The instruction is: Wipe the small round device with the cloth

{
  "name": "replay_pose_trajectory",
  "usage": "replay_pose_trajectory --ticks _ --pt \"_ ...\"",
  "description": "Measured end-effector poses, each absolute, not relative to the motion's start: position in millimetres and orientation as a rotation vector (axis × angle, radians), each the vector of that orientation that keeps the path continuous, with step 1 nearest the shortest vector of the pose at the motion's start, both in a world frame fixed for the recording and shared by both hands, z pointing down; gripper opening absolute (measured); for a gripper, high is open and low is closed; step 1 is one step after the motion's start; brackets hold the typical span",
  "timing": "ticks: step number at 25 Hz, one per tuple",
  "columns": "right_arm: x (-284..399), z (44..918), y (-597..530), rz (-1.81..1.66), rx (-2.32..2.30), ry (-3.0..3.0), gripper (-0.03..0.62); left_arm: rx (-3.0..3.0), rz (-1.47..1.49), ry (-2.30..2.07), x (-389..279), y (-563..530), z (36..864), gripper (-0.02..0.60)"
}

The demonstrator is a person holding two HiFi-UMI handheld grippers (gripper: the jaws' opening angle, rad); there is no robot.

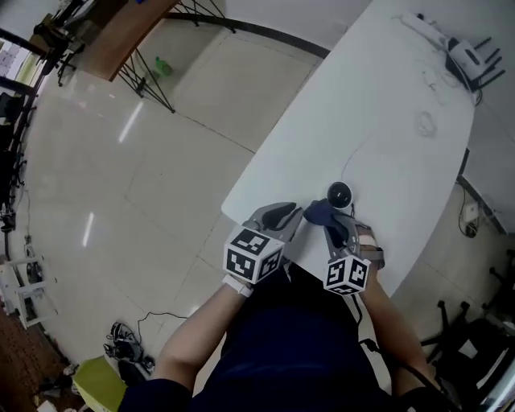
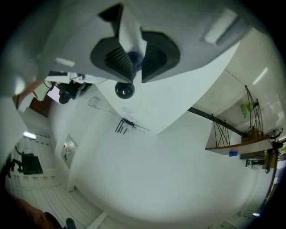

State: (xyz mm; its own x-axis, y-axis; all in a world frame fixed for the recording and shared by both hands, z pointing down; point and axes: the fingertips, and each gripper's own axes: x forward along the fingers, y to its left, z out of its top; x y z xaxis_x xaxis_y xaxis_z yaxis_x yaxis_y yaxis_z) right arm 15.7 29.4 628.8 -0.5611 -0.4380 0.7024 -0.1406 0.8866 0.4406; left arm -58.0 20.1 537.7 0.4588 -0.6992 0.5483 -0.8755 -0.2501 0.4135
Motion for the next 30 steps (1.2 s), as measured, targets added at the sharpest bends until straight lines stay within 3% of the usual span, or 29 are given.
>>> replay_pose_trajectory --ticks 9,15,20,30 --pt "16.2 608.5 29.8 -0.177 0.491 -2.187 0.110 2.094 0.322 -1.200 -53.3 5.4 541.5 0.060" --pt "30.1 526.2 10.8 0.215 0.863 -2.429 0.110 2.132 0.283 -1.157 -64.5 -3.1 531.3 0.057" --pt "42.1 516.8 -27.3 0.519 1.033 -2.384 0.110 2.143 0.253 -1.117 -60.7 -3.9 530.8 0.057" --pt "-6.0 541.0 -8.2 0.137 0.849 -2.230 0.110 2.091 0.264 -1.137 -91.4 -0.2 541.3 0.055"
